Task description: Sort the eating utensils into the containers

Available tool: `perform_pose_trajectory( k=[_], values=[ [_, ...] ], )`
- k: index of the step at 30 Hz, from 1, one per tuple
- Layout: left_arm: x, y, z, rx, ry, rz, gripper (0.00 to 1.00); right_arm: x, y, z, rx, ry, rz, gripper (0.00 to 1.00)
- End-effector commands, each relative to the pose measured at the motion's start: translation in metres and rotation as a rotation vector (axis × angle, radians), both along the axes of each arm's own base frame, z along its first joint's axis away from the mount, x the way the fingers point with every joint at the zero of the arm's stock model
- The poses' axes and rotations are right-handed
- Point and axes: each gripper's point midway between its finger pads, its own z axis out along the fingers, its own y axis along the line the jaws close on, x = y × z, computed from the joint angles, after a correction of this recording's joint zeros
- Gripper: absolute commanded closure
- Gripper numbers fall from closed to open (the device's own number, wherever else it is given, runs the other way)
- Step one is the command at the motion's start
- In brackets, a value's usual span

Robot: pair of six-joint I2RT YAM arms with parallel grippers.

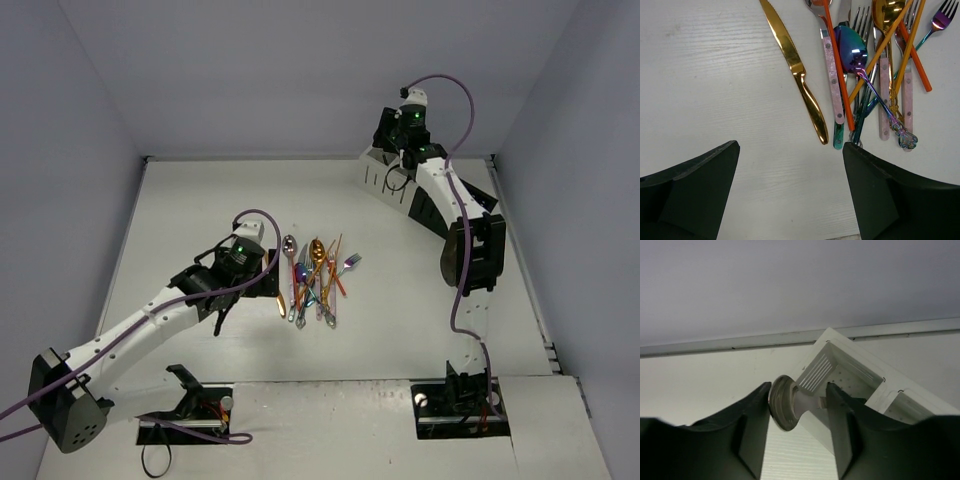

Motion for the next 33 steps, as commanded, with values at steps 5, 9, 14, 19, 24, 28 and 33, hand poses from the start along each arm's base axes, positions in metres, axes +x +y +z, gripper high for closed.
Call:
perform_pose_trajectory(
  k=[5, 9, 14, 19, 24, 28, 33],
  values=[
    [0.015, -0.018, 0.024, -0.087, -0.019, 0.036, 0.18, -0.031, -0.004, 0.124, 0.01, -0.243, 0.012, 0.4],
    [0.021, -0.023, 0.026, -0.09, -0.012, 0.043, 0.18, -0.065, -0.009, 0.16, 0.007, -0.291, 0.037, 0.3],
    [0.028, -0.034, 0.021, -0.087, 0.019, 0.04, 0.18, -0.117, -0.01, 0.189, 0.031, -0.329, 0.088, 0.21],
    [0.036, -0.041, 0.013, -0.084, 0.049, 0.066, 0.18, -0.172, -0.02, 0.192, 0.05, -0.328, 0.091, 0.2],
    [0.053, -0.051, -0.001, -0.064, 0.086, 0.094, 0.22, -0.229, -0.041, 0.164, 0.032, -0.28, 0.05, 0.2],
    [0.068, -0.056, -0.022, -0.03, 0.124, 0.121, 0.29, -0.271, -0.055, 0.145, 0.008, -0.237, 0.033, 0.2],
    [0.077, -0.058, -0.056, 0.018, 0.208, 0.126, 0.43, -0.304, -0.063, 0.122, 0.015, -0.189, 0.021, 0.2]
  ],
)
